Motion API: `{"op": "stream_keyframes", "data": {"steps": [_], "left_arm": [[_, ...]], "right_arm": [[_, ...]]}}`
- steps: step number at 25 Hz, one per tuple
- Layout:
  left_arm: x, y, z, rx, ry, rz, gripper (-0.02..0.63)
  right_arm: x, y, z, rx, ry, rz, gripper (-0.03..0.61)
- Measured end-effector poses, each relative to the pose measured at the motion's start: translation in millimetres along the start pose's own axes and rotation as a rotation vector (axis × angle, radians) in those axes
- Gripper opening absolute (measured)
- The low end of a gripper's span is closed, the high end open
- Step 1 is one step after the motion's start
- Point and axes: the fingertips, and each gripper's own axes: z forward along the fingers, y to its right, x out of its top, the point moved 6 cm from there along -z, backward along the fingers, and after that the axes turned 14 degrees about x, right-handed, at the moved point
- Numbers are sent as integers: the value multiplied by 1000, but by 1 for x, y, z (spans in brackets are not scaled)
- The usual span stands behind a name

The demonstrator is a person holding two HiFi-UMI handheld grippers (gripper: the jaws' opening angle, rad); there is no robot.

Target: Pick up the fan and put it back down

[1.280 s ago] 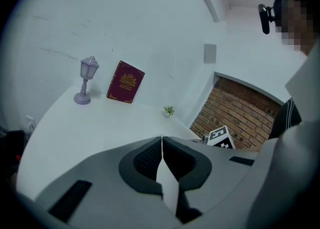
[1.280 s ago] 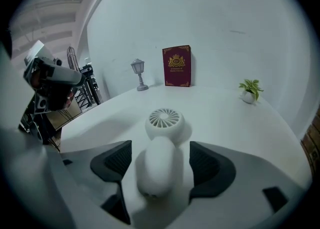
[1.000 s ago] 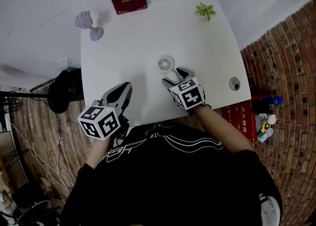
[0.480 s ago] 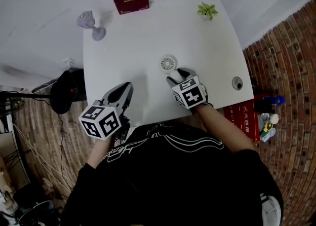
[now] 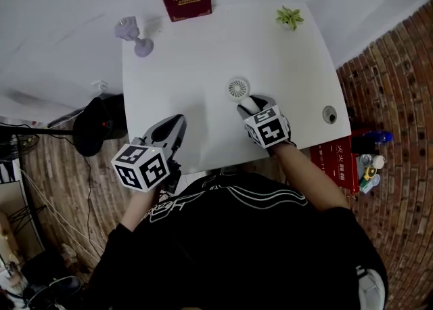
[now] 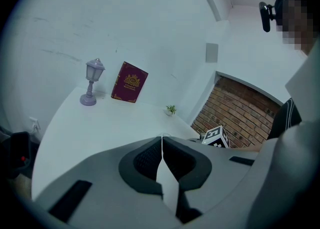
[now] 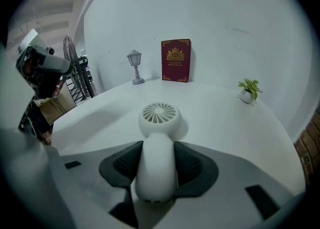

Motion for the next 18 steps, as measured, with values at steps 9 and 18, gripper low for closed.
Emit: {"op": "stream_keyframes", "data": {"steps": [9, 18], "left_arm": [[-3, -12, -20, 5, -30, -21, 32], [-6, -10, -46, -27, -2, -40, 32]], "right_arm": [[12, -8, -21, -19, 87, 61, 193], [43, -47, -70, 17, 246, 81, 193]]}}
